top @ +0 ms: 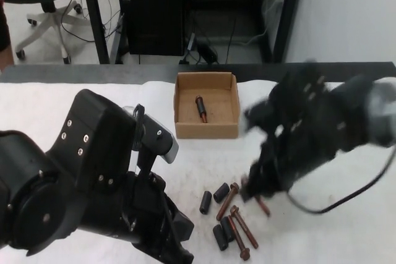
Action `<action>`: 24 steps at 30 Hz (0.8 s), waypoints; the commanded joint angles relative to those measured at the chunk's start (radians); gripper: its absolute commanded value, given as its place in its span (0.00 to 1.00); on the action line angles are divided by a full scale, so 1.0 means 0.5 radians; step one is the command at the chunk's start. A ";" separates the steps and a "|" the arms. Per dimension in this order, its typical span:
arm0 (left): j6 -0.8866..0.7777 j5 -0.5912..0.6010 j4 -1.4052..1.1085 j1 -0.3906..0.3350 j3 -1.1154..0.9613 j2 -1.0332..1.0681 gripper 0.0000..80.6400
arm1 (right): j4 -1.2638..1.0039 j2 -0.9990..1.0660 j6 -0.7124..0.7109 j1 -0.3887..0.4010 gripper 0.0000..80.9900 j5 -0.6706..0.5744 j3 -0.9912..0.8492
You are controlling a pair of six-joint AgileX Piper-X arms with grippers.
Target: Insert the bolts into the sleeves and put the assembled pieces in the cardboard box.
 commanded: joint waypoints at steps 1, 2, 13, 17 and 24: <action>0.015 -0.017 -0.074 -0.005 -0.028 -0.003 0.00 | -0.013 -0.238 0.037 -0.030 0.01 -0.140 -0.012; 0.015 -0.017 -0.101 -0.005 -0.028 0.003 0.00 | -0.013 -0.307 0.071 -0.041 0.01 -0.182 -0.012; -0.084 -0.008 0.030 -0.005 -0.471 0.613 0.05 | 0.279 -0.804 0.235 -0.152 0.01 -0.165 -0.012; -0.072 -0.027 0.291 -0.005 -0.796 0.931 0.19 | 0.361 -0.885 0.235 -0.255 0.01 -0.123 -0.012; -0.072 -0.393 0.647 -0.005 -1.228 1.313 0.37 | 0.371 -0.981 0.235 -0.444 0.01 -0.170 -0.012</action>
